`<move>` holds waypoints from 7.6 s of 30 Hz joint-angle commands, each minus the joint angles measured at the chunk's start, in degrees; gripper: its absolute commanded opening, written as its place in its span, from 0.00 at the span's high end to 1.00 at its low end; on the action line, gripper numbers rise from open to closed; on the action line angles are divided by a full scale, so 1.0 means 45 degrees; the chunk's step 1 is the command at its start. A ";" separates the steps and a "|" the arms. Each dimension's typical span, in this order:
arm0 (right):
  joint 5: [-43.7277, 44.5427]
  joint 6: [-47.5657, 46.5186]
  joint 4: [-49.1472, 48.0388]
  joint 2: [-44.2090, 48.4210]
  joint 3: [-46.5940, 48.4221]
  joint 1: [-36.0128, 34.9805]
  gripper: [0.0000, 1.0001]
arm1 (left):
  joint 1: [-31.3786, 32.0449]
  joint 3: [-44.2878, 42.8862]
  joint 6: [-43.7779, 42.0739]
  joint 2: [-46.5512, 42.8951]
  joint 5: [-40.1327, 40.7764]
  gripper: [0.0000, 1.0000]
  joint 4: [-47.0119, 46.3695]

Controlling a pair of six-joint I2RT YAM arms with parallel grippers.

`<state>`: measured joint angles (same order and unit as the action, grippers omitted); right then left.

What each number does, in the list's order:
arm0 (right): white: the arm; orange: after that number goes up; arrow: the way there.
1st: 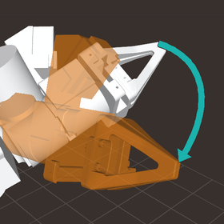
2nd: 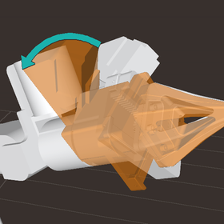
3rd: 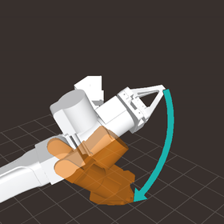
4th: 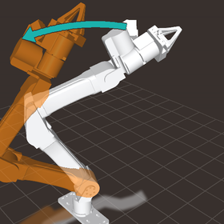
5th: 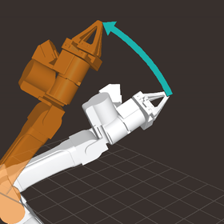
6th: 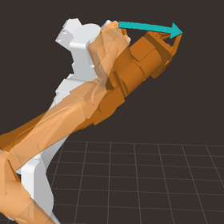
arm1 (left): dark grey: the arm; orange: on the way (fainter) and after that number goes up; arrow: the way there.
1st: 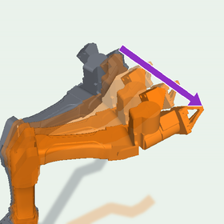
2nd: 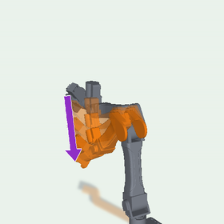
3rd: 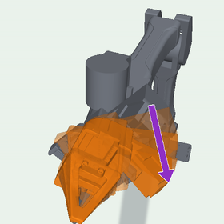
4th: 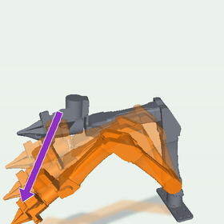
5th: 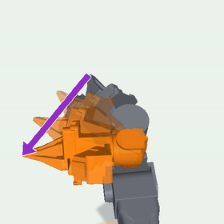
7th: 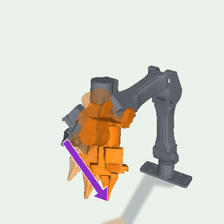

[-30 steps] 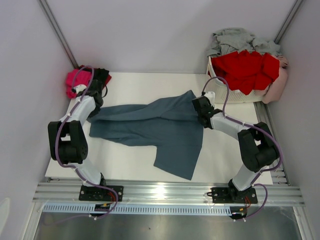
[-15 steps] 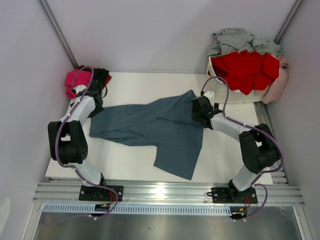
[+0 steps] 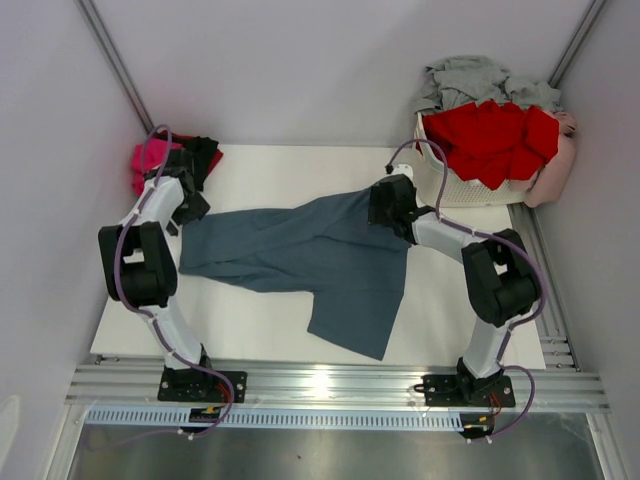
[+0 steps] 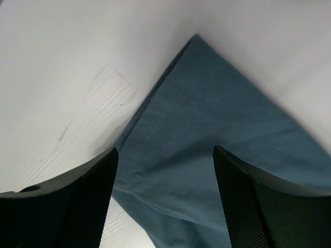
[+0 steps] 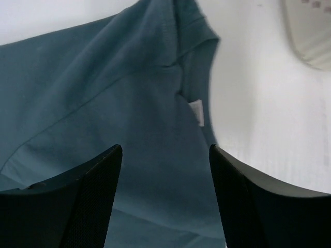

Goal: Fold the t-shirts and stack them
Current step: Fold the flattened tshirt in 1/3 of the way, then grap the side of the flattened tshirt closest away from the robot with both arms

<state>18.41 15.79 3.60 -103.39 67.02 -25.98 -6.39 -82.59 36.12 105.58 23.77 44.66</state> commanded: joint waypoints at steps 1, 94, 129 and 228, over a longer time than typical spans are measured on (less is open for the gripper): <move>-0.1549 -0.0092 -0.1131 -0.0752 0.0846 0.0263 0.28 | -0.0238 -0.1255 0.0060 0.0636 -0.1645 0.21 0.0660; -0.3584 -0.0170 -0.0350 0.2723 0.2079 0.0499 0.38 | -0.2017 -1.0591 -0.2890 0.6871 -0.4323 1.00 0.5954; -0.3447 -0.0189 -0.0038 0.4617 0.0574 0.0460 0.30 | -0.4381 -0.8697 -0.1562 0.7025 -0.8428 0.43 0.4898; -0.4560 0.4009 0.1450 0.8680 -0.9327 -0.1767 0.25 | -0.1704 0.5500 0.0801 -0.4984 -0.5713 0.22 -0.0082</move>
<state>0.95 31.57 13.45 -63.70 25.45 -34.00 -14.20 -58.46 39.77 86.54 -4.27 43.31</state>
